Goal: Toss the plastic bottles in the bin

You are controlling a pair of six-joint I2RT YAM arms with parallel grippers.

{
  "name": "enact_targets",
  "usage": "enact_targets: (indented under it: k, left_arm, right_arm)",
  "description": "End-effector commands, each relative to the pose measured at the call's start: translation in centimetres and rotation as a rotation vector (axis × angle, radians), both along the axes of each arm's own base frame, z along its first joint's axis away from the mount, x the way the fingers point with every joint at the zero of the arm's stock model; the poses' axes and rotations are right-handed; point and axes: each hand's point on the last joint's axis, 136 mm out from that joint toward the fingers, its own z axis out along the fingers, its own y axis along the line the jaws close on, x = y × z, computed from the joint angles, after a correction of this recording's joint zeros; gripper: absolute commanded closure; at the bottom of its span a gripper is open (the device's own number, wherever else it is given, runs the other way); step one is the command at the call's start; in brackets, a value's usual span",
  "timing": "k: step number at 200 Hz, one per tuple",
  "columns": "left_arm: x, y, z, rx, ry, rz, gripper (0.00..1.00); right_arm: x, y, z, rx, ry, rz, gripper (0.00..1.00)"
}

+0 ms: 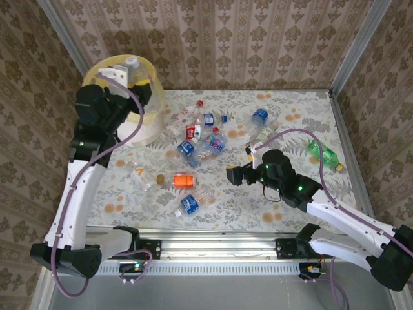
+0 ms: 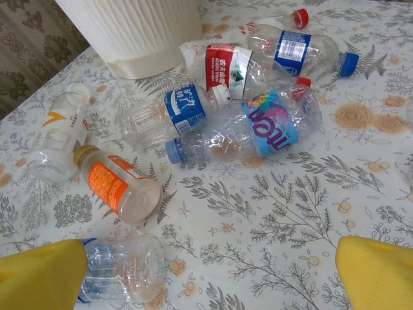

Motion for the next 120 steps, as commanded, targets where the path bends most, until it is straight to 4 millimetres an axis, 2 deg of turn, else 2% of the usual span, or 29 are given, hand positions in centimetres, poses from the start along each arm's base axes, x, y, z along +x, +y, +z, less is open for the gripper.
enact_targets:
  k: [1, 35, 63, 87, 120]
  left_arm:
    - [-0.6, 2.4, 4.9, 0.057, -0.215, 0.109, 0.68]
    - [-0.6, 4.2, 7.6, 0.065, -0.404, 0.192, 0.70]
    - [-0.6, 5.6, 8.8, 0.056, -0.519, 0.253, 0.72]
    - [-0.4, 6.7, 9.0, 0.029, -0.570, 0.283, 0.74]
    - [1.5, 7.8, 8.0, 0.002, -0.517, 0.294, 0.73]
  right_arm:
    - [0.3, -0.9, -0.4, -0.012, 0.006, -0.048, 0.00]
    - [0.4, -1.2, -0.5, -0.013, 0.007, -0.057, 0.00]
    - [0.5, -1.3, -0.4, -0.010, 0.001, -0.060, 0.00]
    - [0.6, -1.5, -0.4, -0.011, 0.001, -0.065, 0.00]
    - [0.8, -1.6, -0.5, -0.015, 0.005, -0.067, 0.00]
